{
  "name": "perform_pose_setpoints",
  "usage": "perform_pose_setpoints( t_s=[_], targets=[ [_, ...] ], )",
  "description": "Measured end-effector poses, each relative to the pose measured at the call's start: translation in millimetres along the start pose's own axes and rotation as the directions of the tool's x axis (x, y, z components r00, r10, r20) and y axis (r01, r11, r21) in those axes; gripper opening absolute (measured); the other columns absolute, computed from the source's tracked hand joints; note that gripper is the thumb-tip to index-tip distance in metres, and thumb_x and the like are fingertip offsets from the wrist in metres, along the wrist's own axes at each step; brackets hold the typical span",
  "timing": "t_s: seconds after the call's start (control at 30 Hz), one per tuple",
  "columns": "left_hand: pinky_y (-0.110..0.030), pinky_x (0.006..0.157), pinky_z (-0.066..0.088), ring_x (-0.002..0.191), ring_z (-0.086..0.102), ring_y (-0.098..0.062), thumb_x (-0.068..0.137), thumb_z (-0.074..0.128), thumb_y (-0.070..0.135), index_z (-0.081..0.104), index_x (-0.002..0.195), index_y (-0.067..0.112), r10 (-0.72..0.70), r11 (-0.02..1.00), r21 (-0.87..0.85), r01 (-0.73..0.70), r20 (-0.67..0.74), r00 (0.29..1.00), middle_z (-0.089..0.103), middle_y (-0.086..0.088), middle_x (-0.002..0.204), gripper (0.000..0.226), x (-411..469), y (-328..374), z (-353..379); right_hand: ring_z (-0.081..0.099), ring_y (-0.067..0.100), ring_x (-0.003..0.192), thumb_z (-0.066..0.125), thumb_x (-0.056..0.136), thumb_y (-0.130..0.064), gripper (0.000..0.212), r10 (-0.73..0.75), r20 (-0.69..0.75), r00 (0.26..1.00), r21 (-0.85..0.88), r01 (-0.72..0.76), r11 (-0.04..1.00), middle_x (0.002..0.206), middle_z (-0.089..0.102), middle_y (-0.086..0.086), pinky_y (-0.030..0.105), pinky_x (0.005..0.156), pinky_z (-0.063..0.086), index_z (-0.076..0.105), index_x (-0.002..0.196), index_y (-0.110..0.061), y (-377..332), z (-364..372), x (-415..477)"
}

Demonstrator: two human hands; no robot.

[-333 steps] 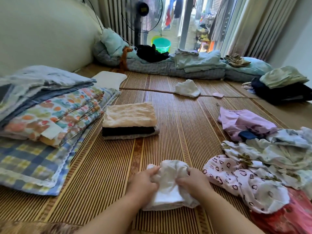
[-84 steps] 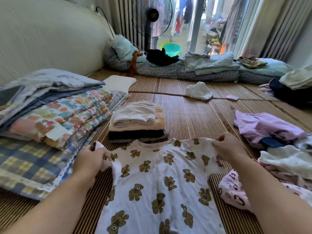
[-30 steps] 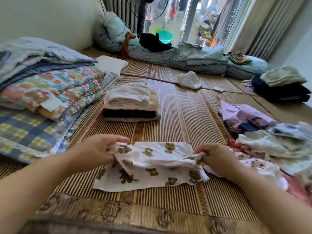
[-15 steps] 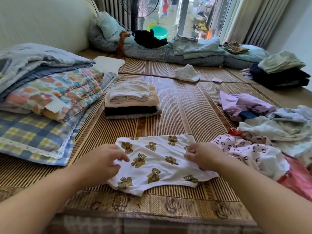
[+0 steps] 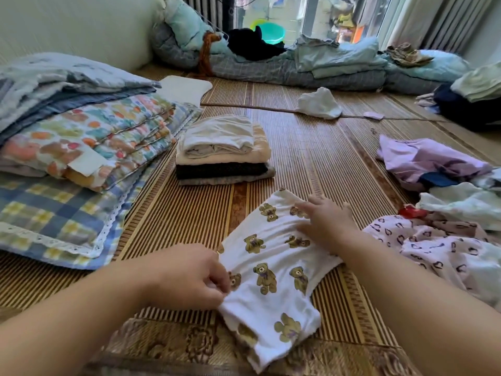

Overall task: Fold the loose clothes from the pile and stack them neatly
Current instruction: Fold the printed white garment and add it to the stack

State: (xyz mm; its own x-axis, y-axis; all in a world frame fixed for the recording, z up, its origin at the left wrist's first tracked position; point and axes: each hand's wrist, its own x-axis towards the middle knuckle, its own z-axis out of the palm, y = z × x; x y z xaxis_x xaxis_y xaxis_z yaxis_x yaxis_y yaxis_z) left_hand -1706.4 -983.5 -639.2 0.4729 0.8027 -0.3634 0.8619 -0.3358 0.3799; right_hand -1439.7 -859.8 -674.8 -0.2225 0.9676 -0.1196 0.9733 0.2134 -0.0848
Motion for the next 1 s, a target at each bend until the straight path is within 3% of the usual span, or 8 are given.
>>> perform_pose_setpoints(
  t_s=[0.1,0.17,0.3,0.47,0.63,0.73,0.83,1.0],
  targets=[
    [-0.014,0.086,0.040,0.101,0.043,0.014,0.071,0.052,0.049,0.053,0.119,0.055,0.153,0.986,-0.078,-0.144,0.112,0.982,0.046,0.036,0.105,0.049,-14.6,10.3,12.4,0.049,0.018,0.126,0.059,0.092,-0.039,0.044,-0.163,-0.135,0.977,0.059,0.172,0.983,0.143,0.048,-0.006,0.050,0.111,0.032,0.050,0.134,-0.035,-10.0,-9.4,-23.0],
    [-0.011,0.092,0.030,0.110,0.029,0.021,0.071,0.054,0.051,0.034,0.130,0.062,0.228,0.973,0.019,-0.231,0.084,0.970,0.035,0.042,0.117,0.063,-19.7,9.6,26.4,0.060,0.010,0.099,0.060,0.092,-0.034,0.032,-0.272,-0.140,0.952,0.145,0.292,0.945,0.123,0.060,-0.006,0.035,0.094,0.051,0.061,0.124,-0.029,-18.9,-19.7,-47.6],
    [-0.005,0.092,0.020,0.110,0.034,0.012,0.085,0.050,0.050,0.039,0.133,0.054,0.302,0.946,0.171,-0.274,-0.163,0.939,0.042,0.029,0.121,0.050,-19.6,5.0,55.5,0.055,-0.008,0.067,0.058,0.090,-0.043,0.025,-0.410,0.086,0.908,0.233,0.382,0.895,0.081,0.061,-0.020,0.012,0.064,0.046,0.068,0.109,-0.030,-37.6,-24.5,-116.5],
    [-0.013,0.084,0.036,0.099,0.053,-0.005,0.086,0.052,0.028,0.059,0.121,0.040,0.373,0.912,0.297,-0.281,-0.321,0.871,0.059,0.013,0.108,0.038,-13.3,3.7,62.0,0.045,0.012,0.125,0.047,0.061,-0.090,0.098,-0.337,0.304,0.891,0.117,0.316,0.942,0.137,0.049,-0.015,0.036,0.104,0.038,0.022,0.145,-0.046,-49.6,-3.2,-179.6],
    [-0.015,0.088,0.036,0.098,0.044,0.002,0.090,0.051,0.018,0.051,0.127,0.046,0.305,0.938,0.246,-0.244,-0.250,0.919,0.052,0.021,0.109,0.047,-9.2,9.5,45.3,-0.002,0.026,0.149,0.053,0.087,-0.059,0.091,-0.349,0.259,0.901,-0.107,0.386,0.916,0.162,0.005,0.000,0.050,0.118,0.003,-0.006,0.151,-0.033,-55.3,34.4,-201.7],
    [-0.011,0.082,0.042,0.092,0.053,0.007,0.084,0.056,0.020,0.061,0.120,0.040,0.263,0.956,0.179,-0.233,-0.169,0.950,0.061,0.023,0.102,0.041,-16.0,21.4,32.9,0.003,0.026,0.149,0.048,0.095,-0.037,0.073,-0.365,0.112,0.924,-0.096,0.375,0.922,0.162,0.011,0.001,0.045,0.119,0.001,0.004,0.153,-0.031,-45.4,48.2,-206.0],
    [-0.013,0.078,0.050,0.086,0.059,0.008,0.079,0.059,0.028,0.063,0.109,0.045,0.229,0.973,0.031,-0.228,-0.028,0.973,0.065,0.026,0.091,0.034,-28.6,35.1,23.6,0.012,0.023,0.148,0.054,0.085,-0.054,0.077,-0.391,0.061,0.918,-0.007,0.392,0.920,0.159,0.022,-0.004,0.044,0.117,0.007,0.017,0.150,-0.035,-32.8,47.4,-211.7],
    [-0.039,0.075,0.057,0.079,0.065,-0.011,0.074,0.053,0.040,0.066,0.100,0.046,0.231,0.954,-0.215,-0.211,0.073,0.970,0.070,0.014,0.089,0.029,-48.2,51.2,11.7,0.066,0.009,0.104,0.076,0.059,-0.048,0.046,-0.434,-0.329,0.838,0.061,0.478,0.876,0.108,0.070,-0.018,0.031,0.087,0.053,0.072,0.103,-0.034,-31.2,48.2,-223.4]
  ],
)
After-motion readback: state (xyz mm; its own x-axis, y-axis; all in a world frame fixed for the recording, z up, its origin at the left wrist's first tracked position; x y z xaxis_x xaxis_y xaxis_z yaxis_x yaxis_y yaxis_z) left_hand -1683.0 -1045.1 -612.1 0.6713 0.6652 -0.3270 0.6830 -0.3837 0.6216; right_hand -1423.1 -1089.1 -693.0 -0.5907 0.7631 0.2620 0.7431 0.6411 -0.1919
